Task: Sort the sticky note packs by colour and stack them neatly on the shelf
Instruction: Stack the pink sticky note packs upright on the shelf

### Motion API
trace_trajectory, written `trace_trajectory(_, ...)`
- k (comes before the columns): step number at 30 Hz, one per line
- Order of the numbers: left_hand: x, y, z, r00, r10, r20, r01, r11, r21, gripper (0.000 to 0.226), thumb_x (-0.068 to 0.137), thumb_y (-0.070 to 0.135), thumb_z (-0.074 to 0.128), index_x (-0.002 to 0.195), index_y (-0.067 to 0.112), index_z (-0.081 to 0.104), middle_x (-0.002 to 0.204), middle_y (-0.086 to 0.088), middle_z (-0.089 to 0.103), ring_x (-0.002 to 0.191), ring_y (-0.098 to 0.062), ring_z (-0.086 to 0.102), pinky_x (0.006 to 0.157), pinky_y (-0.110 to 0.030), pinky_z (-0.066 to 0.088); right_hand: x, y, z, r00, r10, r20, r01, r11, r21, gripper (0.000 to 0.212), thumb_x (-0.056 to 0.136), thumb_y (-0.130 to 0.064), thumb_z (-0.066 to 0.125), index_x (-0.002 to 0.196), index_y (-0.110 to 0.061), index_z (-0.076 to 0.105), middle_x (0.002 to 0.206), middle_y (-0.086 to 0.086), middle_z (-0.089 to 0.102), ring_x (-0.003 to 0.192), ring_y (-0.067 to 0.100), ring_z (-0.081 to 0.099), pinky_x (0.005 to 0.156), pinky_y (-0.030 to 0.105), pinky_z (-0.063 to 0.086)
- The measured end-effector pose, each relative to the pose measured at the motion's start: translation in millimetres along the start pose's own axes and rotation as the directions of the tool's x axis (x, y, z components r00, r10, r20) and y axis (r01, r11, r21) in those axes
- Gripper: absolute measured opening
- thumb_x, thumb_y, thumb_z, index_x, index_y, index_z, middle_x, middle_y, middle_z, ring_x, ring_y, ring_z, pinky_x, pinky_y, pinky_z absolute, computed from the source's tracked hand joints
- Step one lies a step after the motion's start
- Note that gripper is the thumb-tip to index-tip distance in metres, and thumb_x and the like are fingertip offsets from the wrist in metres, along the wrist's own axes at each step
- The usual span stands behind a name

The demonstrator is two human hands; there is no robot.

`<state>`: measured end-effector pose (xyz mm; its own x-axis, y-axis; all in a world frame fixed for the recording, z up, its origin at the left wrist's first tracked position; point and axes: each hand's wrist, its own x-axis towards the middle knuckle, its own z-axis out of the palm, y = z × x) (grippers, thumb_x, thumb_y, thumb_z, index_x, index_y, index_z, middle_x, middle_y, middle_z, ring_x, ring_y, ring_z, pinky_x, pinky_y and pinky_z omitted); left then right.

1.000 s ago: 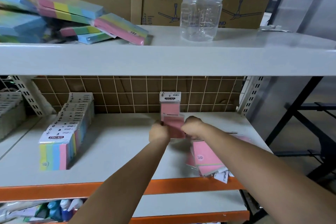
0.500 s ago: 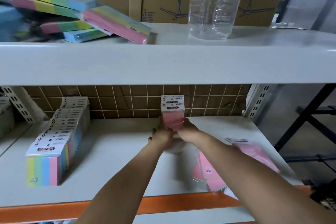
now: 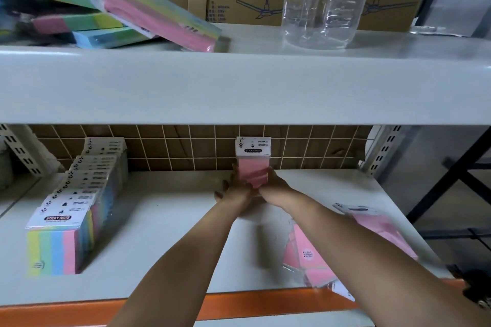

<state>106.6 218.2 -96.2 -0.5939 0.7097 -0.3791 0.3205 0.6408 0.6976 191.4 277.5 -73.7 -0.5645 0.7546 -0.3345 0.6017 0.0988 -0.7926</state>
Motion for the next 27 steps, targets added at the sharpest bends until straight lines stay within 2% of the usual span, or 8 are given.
trace_trajectory(4,4.4,-6.7,0.6,0.998,0.0,-0.055,-0.001,1.0,-0.03,0.074,0.093,0.04,0.045,0.153,0.031,0.002,0.16,-0.003,0.012,0.147,-0.03,0.009,0.115,-0.055,0.001,-9.6,-4.0,-6.5,1.0,-0.021,0.012,0.021,0.997,-0.08,0.051,0.091,-0.016,0.053,0.139,-0.019,0.039,0.129,0.008,0.056,0.117,0.028,0.053,0.099,0.033,0.045)
trace_trajectory(9,-7.3,-4.0,0.9,0.993,0.014,-0.118,-0.021,0.998,-0.06,0.084,0.092,0.038,0.052,0.152,0.03,-0.006,0.159,0.005,0.018,0.145,-0.029,0.018,0.114,-0.048,0.018,-16.3,-7.3,-14.8,0.998,-0.054,0.026,0.057,0.987,-0.153,0.045,0.091,-0.009,0.049,0.136,-0.017,0.046,0.128,0.008,0.057,0.116,0.027,0.054,0.097,0.034,0.046)
trace_trajectory(13,-9.5,4.0,1.7,0.988,-0.033,-0.149,0.009,0.987,-0.159,0.068,0.067,0.038,0.042,0.134,0.025,0.04,0.129,-0.008,0.054,0.113,-0.032,0.054,0.097,-0.047,0.047,-24.8,-10.8,-34.1,0.999,0.004,0.05,0.01,0.966,-0.259,0.038,0.091,-0.01,0.049,0.129,-0.006,0.051,0.121,0.012,0.061,0.098,0.023,0.058,0.079,0.031,0.047)
trace_trajectory(16,-33.3,18.8,0.0,0.998,-0.026,-0.059,0.019,0.994,-0.112,0.05,0.083,0.033,0.047,0.126,0.008,0.052,0.123,-0.015,0.058,0.109,-0.034,0.057,0.084,-0.027,0.045,-36.2,-16.9,-54.4,0.996,0.053,0.076,-0.027,0.951,-0.307,0.024,0.094,-0.012,0.048,0.117,-0.008,0.055,0.112,0.009,0.063,0.087,0.019,0.065,0.072,0.028,0.048)
trace_trajectory(18,-44.7,22.5,3.5,1.0,-0.021,-0.015,0.02,0.997,-0.079,0.039,0.091,0.024,0.052,0.123,0.002,0.055,0.12,-0.018,0.06,0.111,-0.034,0.058,0.071,-0.024,0.038,-42.9,-17.9,-66.8,0.993,0.09,0.075,-0.058,0.933,-0.356,0.017,0.094,-0.014,0.051,0.109,-0.009,0.057,0.103,0.006,0.064,0.08,0.016,0.069,0.066,0.025,0.051)
trace_trajectory(21,-65.8,23.9,12.8,0.997,-0.042,0.065,0.048,0.994,-0.096,0.036,0.088,0.026,0.06,0.116,0.003,0.058,0.107,-0.013,0.062,0.094,-0.029,0.063,0.054,-0.022,0.036,-55.8,-12.9,-81.2,0.988,0.13,0.088,-0.076,0.887,-0.456,0.013,0.094,-0.019,0.054,0.104,-0.011,0.057,0.094,0.002,0.062,0.066,0.011,0.063,0.057,0.021,0.048)
trace_trajectory(24,-87.8,23.7,23.4,0.982,-0.089,0.165,0.108,0.988,-0.108,0.029,0.082,0.028,0.064,0.099,0.004,0.06,0.104,-0.016,0.067,0.092,-0.031,0.068,0.062,-0.026,0.043,-68.6,-5.4,-87.6,0.981,0.176,0.078,-0.116,0.863,-0.492,0.011,0.093,-0.019,0.057,0.098,-0.01,0.057,0.087,0.003,0.062,0.06,0.014,0.06,0.052,0.022,0.044)
trace_trajectory(27,-108.1,26.3,34.5,0.969,-0.112,0.222,0.142,0.982,-0.125,0.03,0.082,0.034,0.069,0.08,0.009,0.052,0.081,-0.009,0.064,0.075,-0.023,0.066,0.059,-0.025,0.044,-76.8,1.5,-90.4,0.961,0.269,0.068,-0.217,0.88,-0.422,0.008,0.092,-0.011,0.055,0.088,-0.005,0.051,0.073,0.009,0.05,0.039,0.016,0.045,0.04,0.02,0.037)
